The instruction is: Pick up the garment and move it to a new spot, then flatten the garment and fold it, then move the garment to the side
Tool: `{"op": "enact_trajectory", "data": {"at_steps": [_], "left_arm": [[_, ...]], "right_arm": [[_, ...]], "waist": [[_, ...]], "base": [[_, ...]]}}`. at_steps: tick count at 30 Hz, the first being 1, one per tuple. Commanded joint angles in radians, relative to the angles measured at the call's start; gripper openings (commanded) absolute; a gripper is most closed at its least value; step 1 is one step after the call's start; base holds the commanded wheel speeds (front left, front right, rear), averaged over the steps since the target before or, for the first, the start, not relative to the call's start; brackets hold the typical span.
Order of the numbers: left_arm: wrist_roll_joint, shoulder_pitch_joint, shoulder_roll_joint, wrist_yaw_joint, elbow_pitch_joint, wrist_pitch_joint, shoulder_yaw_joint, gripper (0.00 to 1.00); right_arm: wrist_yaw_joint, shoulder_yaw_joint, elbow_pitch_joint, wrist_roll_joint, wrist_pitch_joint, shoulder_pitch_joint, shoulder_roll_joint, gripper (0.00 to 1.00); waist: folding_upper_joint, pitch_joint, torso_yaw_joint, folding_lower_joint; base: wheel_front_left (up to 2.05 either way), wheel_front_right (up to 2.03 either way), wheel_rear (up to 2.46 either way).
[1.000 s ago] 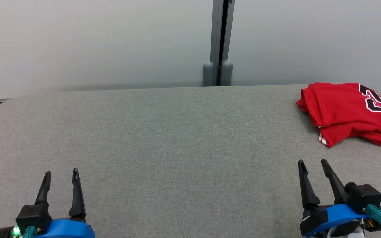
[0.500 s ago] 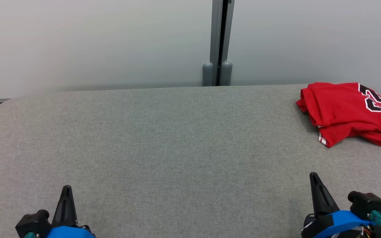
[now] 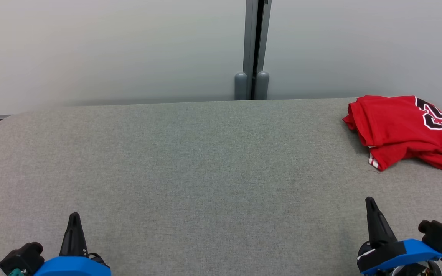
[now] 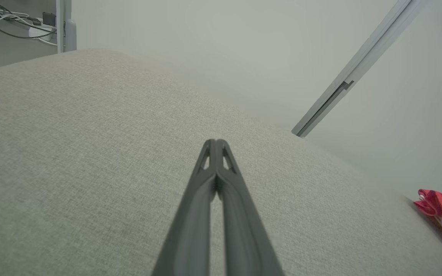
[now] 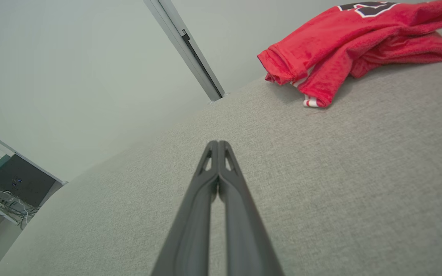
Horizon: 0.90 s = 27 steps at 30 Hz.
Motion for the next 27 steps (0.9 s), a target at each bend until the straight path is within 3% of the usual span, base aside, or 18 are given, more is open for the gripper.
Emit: {"op": "enact_trajectory", "data": {"at_steps": [1,27], "left_arm": [[-0.046,-0.037,0.005,-0.005,-0.021,0.010,0.005,0.00],[-0.413,-0.070,-0.013,-0.028,-0.042,0.099,0.027,0.00]], "right_arm": [[0.000,-0.006,-0.023,0.048,0.009,-0.017,-0.005,0.00],[0.000,-0.029,-0.061,0.405,0.102,-0.027,-0.007,0.00]], "waist": [[-0.0001,0.000,0.000,0.0000],[-0.0001,-0.001,-0.002,0.0000]], "base": [[0.00,0.00,0.00],[0.00,0.00,0.00]]}}
